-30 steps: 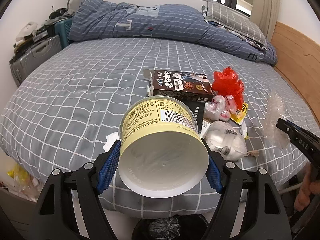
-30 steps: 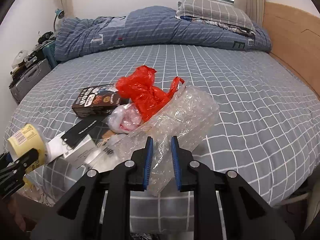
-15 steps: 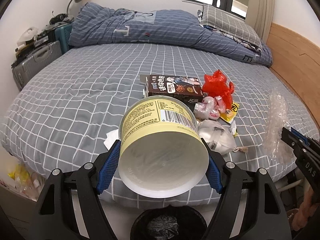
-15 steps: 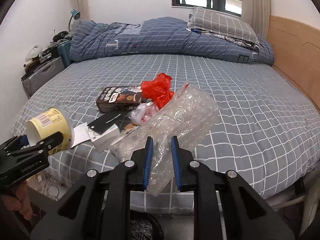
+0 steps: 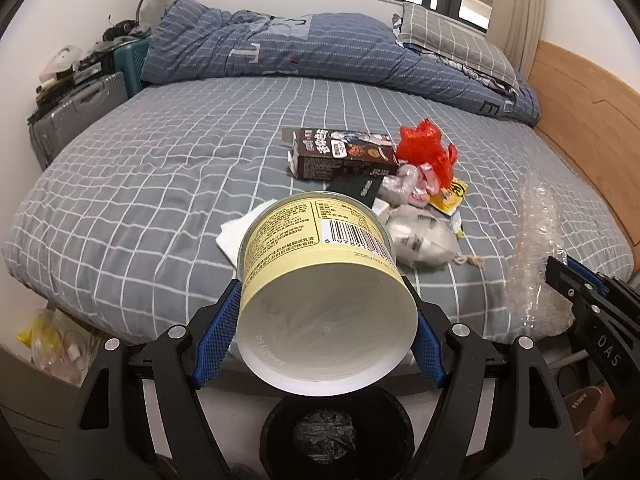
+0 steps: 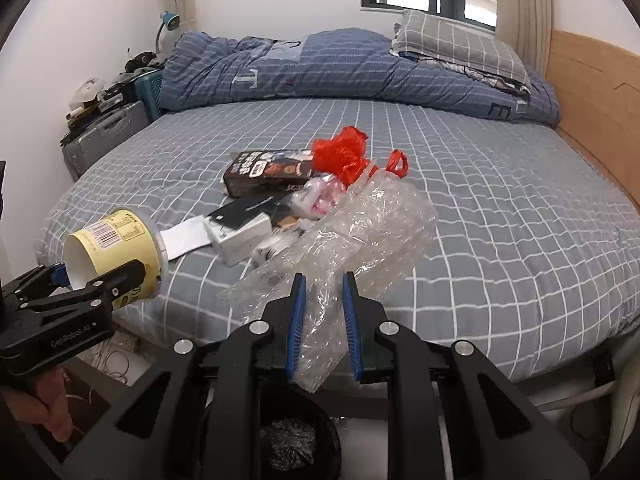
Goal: Collect trash
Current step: 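Carry both items to the bin and release the bubble wrap from the right tool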
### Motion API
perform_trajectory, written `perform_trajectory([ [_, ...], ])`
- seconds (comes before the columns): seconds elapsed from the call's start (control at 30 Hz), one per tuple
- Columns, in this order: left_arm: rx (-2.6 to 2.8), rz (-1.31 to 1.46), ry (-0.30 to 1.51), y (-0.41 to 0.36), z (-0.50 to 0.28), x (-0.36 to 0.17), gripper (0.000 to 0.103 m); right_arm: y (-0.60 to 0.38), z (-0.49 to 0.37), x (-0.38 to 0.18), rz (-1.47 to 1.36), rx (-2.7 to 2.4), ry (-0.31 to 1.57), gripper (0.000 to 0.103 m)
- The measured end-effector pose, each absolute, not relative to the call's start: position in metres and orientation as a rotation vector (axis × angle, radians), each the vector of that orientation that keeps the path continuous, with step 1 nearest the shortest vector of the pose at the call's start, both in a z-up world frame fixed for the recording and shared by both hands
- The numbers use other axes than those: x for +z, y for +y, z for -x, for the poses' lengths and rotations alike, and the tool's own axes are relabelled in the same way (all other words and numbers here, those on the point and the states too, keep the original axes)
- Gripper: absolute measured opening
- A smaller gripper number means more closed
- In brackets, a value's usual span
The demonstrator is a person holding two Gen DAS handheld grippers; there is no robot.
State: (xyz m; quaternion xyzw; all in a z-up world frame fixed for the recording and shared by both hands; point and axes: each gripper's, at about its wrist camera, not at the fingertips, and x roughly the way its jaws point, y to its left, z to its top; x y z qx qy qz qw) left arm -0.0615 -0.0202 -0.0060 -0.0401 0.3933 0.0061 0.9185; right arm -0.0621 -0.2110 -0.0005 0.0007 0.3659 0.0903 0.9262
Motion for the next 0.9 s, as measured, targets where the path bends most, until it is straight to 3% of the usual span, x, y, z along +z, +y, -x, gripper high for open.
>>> perform_trajectory([
  [0.9, 0.011, 0.091, 0.903, -0.020, 0.135, -0.041, 0.074, -0.191, 0.129, -0.030, 0.049, 0.241, 0.836, 0.018],
])
